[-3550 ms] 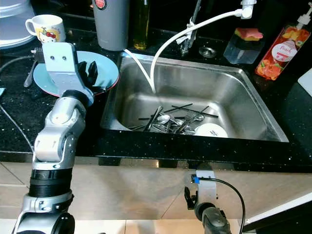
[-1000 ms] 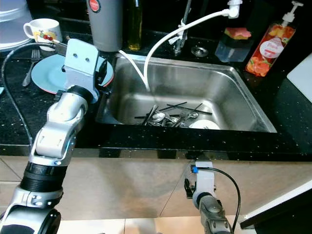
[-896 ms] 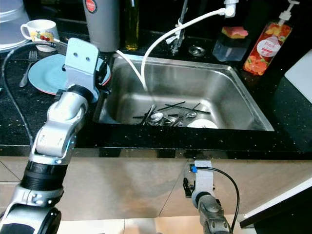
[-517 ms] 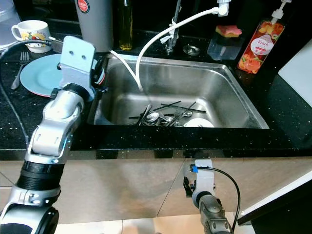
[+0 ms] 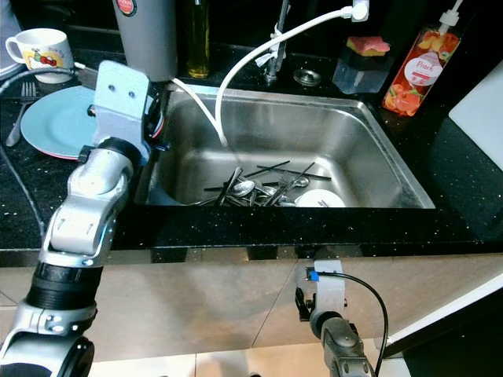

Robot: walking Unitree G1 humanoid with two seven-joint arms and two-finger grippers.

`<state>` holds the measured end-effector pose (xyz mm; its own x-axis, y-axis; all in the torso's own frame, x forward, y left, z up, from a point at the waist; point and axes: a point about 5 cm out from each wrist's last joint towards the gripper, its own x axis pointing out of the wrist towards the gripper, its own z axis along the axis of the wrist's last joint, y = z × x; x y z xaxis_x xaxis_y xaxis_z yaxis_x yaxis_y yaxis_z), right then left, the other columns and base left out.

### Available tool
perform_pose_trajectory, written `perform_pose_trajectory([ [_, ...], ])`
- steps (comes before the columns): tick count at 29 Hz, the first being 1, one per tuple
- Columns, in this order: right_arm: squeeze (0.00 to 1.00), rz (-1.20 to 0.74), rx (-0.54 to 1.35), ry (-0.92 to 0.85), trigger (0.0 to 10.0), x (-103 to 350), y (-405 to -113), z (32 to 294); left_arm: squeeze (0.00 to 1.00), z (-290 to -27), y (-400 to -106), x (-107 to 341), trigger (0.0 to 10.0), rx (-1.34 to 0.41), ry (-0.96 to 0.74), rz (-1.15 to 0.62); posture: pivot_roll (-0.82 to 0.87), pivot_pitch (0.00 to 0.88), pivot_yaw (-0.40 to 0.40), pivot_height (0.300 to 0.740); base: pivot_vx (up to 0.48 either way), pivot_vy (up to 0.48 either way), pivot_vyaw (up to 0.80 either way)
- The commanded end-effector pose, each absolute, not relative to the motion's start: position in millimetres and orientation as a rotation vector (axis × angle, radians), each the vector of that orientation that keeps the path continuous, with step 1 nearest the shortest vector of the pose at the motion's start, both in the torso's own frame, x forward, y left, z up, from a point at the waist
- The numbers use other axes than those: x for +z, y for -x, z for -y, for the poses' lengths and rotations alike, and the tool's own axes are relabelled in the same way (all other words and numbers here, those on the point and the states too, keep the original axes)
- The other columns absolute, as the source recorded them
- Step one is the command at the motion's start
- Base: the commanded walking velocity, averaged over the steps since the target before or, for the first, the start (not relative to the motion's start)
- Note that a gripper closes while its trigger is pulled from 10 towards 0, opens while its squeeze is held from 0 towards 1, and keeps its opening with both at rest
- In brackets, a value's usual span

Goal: Kitchen organization

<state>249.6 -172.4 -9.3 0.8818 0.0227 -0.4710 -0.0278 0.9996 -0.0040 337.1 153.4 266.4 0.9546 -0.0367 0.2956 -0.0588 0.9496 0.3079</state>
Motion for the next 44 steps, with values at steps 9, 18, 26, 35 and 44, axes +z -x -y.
perform_pose_trajectory([
  [9, 0.00, -0.459, 0.035, 0.028, 10.0, 0, -260, 180, 0.00, -168, -327, 251, 10.0, 0.098, -0.374, 0.266, 0.29, 0.107, -0.178, 0.740, 0.000, 0.000, 0.00],
  [18, 0.00, -0.437, 0.026, 0.032, 10.0, 6, -263, 186, 0.00, -167, -325, 260, 10.0, 0.127, -0.370, 0.332, 0.28, 0.112, -0.183, 0.740, 0.000, 0.000, 0.00],
  [26, 0.00, -0.366, -0.016, 0.027, 10.0, 19, -275, 192, 0.00, -155, -321, 273, 10.0, 0.089, -0.331, 0.420, 0.30, 0.094, -0.182, 0.740, 0.000, 0.000, 0.00],
  [35, 0.00, -0.280, 0.029, 0.054, 10.0, 38, -296, 180, 0.00, -151, -320, 276, 10.0, 0.077, -0.356, 0.447, 0.32, 0.053, -0.192, 0.740, 0.000, 0.000, 0.00],
  [44, 0.00, -0.274, 0.038, 0.057, 10.0, 39, -298, 179, 0.00, -151, -321, 274, 10.0, 0.078, -0.357, 0.440, 0.31, 0.051, -0.196, 0.740, 0.000, 0.000, 0.00],
])
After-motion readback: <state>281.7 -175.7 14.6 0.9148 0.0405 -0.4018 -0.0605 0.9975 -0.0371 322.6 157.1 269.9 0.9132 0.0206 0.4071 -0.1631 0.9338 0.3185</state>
